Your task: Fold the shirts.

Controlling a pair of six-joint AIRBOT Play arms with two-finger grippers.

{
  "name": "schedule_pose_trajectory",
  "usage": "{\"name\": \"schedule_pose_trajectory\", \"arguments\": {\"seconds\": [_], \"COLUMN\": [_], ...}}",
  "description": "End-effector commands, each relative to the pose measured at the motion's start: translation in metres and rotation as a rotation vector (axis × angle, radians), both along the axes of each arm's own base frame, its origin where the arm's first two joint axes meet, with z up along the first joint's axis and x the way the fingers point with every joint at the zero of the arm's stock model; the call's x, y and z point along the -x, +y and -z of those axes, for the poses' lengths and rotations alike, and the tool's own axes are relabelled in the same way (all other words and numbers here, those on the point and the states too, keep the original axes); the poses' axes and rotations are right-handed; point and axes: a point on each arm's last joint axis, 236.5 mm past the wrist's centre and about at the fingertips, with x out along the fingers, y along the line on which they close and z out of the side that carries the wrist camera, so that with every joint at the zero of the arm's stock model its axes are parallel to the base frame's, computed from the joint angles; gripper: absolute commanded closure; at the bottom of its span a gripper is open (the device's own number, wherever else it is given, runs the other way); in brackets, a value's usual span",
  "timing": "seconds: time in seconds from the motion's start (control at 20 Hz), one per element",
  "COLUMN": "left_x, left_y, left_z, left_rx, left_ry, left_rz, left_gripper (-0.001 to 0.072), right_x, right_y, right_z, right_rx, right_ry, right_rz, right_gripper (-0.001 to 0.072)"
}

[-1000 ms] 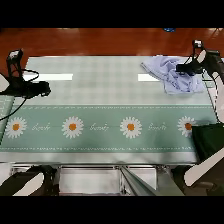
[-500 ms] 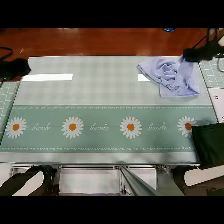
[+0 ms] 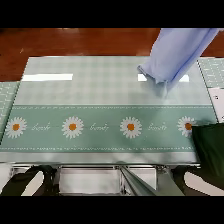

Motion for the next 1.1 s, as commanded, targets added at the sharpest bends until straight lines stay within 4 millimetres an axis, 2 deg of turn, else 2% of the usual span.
{"name": "schedule_pose_trajectory", "arguments": {"seconds": [0.0, 0.15, 0.3, 0.4, 0.5, 0.7, 0.8, 0.9, 1.0, 1.05], "left_x": [0.019, 0.022, 0.024, 0.025, 0.028, 0.037, 0.043, 0.054, 0.065, 0.07], "left_y": [-0.003, -0.004, -0.008, -0.016, -0.029, -0.052, -0.061, -0.064, -0.067, -0.068], "left_z": [-0.009, 0.0, 0.027, 0.052, 0.082, 0.14, 0.168, 0.196, 0.22, 0.23], "left_rx": [-0.005, 0.002, 0.026, 0.066, 0.102, 0.191, 0.236, 0.257, 0.255, 0.26], "left_ry": [-0.002, 0.029, 0.095, 0.15, 0.213, 0.318, 0.363, 0.425, 0.477, 0.496], "left_rz": [0.004, 0.007, 0.017, 0.034, 0.08, 0.143, 0.151, 0.145, 0.159, 0.159], "left_gripper": [0.0484, 0.0484, 0.0484, 0.0484, 0.0484, 0.0484, 0.0484, 0.0484, 0.0484, 0.0484], "right_x": [0.075, 0.092, 0.093, 0.088, 0.086, 0.101, 0.107, 0.11, 0.108, 0.107], "right_y": [0.06, 0.118, 0.177, 0.216, 0.253, 0.335, 0.365, 0.38, 0.384, 0.383], "right_z": [-0.054, -0.035, 0.015, 0.072, 0.137, 0.3, 0.379, 0.437, 0.473, 0.483], "right_rx": [0.036, 0.063, 0.069, 0.067, 0.074, 0.06, 0.052, 0.068, 0.053, 0.04], "right_ry": [-0.136, -0.079, 0.08, 0.25, 0.423, 0.743, 0.869, 0.972, 1.052, 1.079], "right_rz": [-0.155, -0.315, -0.473, -0.56, -0.626, -0.695, -0.674, -0.647, -0.613, -0.601], "right_gripper": [0.0691, 0.0691, 0.0691, 0.0691, 0.0691, 0.0691, 0.0691, 0.069, 0.069, 0.0688]}}
